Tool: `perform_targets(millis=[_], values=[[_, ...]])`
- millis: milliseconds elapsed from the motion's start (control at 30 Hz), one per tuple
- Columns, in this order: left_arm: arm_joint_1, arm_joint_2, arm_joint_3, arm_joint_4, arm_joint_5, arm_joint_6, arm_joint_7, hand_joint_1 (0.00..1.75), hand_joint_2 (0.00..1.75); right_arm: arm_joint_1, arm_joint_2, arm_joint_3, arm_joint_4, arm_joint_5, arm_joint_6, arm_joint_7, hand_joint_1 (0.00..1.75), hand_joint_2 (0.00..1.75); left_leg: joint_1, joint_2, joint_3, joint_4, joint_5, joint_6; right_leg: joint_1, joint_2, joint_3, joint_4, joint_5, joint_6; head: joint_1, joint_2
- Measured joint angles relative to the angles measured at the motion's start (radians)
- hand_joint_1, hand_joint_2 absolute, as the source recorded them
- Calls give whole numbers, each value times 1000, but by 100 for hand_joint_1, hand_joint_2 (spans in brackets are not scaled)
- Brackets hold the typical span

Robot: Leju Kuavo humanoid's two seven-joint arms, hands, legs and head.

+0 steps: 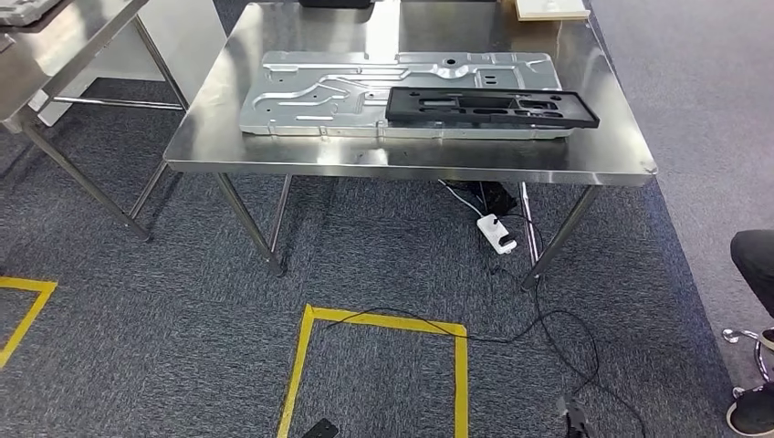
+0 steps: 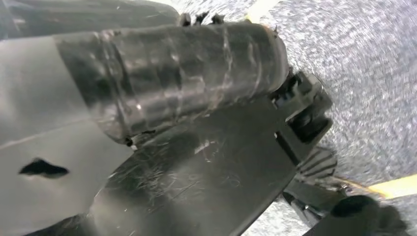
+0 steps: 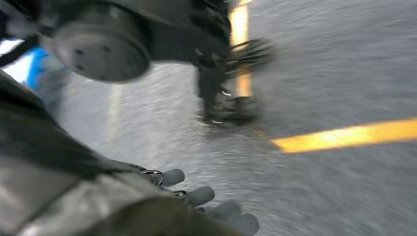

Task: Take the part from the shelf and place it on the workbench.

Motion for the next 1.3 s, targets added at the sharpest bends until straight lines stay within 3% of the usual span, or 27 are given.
perform_targets(millis=[67,133,200,267,300,333,367,400,467,533,567,633,700,767,800,833,867,900,967,1033,1100,1167,1233,1300], values=[[-4,8,-3,0,-25,-31,11,0,0,-6,27,13,29,110,61,19,0,0,2,-2,-21,22,9,-12,11,3,16,-40,-26,-23,-5,0],[-5,14,-6,0,-44,-51,30,0,0,-3,38,42,51,201,96,19,0,0,11,-2,-32,27,11,-20,17,-2,-3,-35,-17,-49,-10,0],[-9,17,-10,0,-65,-66,55,0,0,-2,40,83,65,286,102,36,0,0,17,-2,-49,75,-51,-25,20,-7,-22,-36,-1,-68,-14,0],[-12,21,-13,0,-86,-78,72,0,0,-4,40,130,74,367,108,70,0,0,16,-3,-71,183,-153,-24,27,-10,-41,-38,17,-79,-17,0],[-12,23,-15,0,-94,-81,76,0,0,-5,40,153,78,401,114,87,0,0,15,-4,-77,238,-186,-20,31,-13,-51,-38,26,-83,-18,0],[-12,24,-18,0,-102,-83,78,0,0,-5,40,175,82,429,119,99,0,0,14,-4,-75,276,-196,-16,36,-16,-61,-38,35,-85,-17,0],[-12,26,-22,0,-109,-84,80,0,0,-4,40,197,85,451,124,106,0,0,11,-3,-58,285,-185,-11,39,-21,-70,-37,43,-87,-17,0],[-12,27,-27,0,-114,-85,84,0,0,-3,41,219,87,466,127,107,0,0,5,-1,-22,259,-161,-4,42,-26,-77,-37,50,-87,-17,0],[-12,31,-34,0,-122,-88,91,0,0,-3,47,265,91,483,130,102,0,0,-12,21,82,131,-123,15,44,-39,-84,-37,61,-86,-17,0],[-14,36,-41,0,-126,-90,94,0,0,-3,55,306,95,484,132,91,0,0,-28,46,153,16,-124,31,42,-57,-86,-40,71,-79,-18,0],[-15,38,-44,0,-129,-90,96,0,0,-3,59,320,96,477,132,85,0,0,-33,50,164,-14,-131,36,41,-69,-86,-43,77,-73,-18,0],[-11,38,-47,0,-135,-90,102,0,0,-3,61,339,99,461,130,76,0,0,-32,37,171,-51,-119,42,41,-83,-83,-53,85,-61,-18,0],[-5,37,-49,-1,-140,-91,107,0,0,-4,60,353,102,456,127,76,0,0,-23,19,177,-81,-93,45,41,-56,-92,-27,59,-51,-16,0],[-3,36,-50,-1,-142,-91,109,0,0,-3,56,367,104,460,133,80,0,0,-18,2,168,-85,-76,46,40,-18,-133,78,-9,-44,-13,0],[-2,35,-52,-2,-143,-91,109,0,0,-2,54,375,106,462,140,83,0,0,-18,-7,158,-80,-71,46,40,-10,-154,137,-38,-41,-12,0],[-1,34,-55,-2,-144,-91,110,0,0,-1,52,384,108,465,147,85,0,0,-17,-17,148,-74,-69,45,39,-8,-165,175,-51,-37,-12,0],[0,33,-58,-2,-144,-91,110,0,0,-1,50,392,110,467,154,87,0,0,-16,-26,140,-65,-68,43,38,-7,-160,178,-46,-33,-12,0],[3,33,-61,-2,-144,-91,112,0,0,0,48,399,111,470,160,89,0,0,-14,-36,131,-55,-68,41,36,-4,-137,145,-25,-30,-12,0],[5,32,-62,-2,-145,-91,115,0,0,0,48,415,112,477,170,97,0,0,-10,-54,112,-27,-75,31,31,18,-70,26,15,-26,-11,0],[5,31,-62,-2,-146,-91,119,0,0,-1,50,430,113,483,180,105,0,0,-9,-69,92,-1,-82,18,31,35,-36,-38,25,-36,-11,0],[6,30,-63,-2,-147,-91,122,0,0,0,53,443,115,486,187,107,0,0,-9,-80,79,6,-81,7,35,28,-37,-40,26,-53,-11,0],[8,30,-63,-2,-147,-91,125,0,0,0,57,453,116,488,189,107,0,0,-8,-73,69,18,-88,-2,33,14,-39,-44,31,-66,-13,0],[6,30,-63,-2,-148,-90,126,0,0,0,60,462,117,488,189,105,0,0,-4,-48,35,89,-130,-14,29,-2,-39,-48,35,-75,-20,0],[5,29,-63,-2,-151,-90,127,0,0,1,60,471,118,491,189,102,0,0,2,-31,-25,213,-189,-27,29,-22,-41,-49,36,-77,-24,0]])
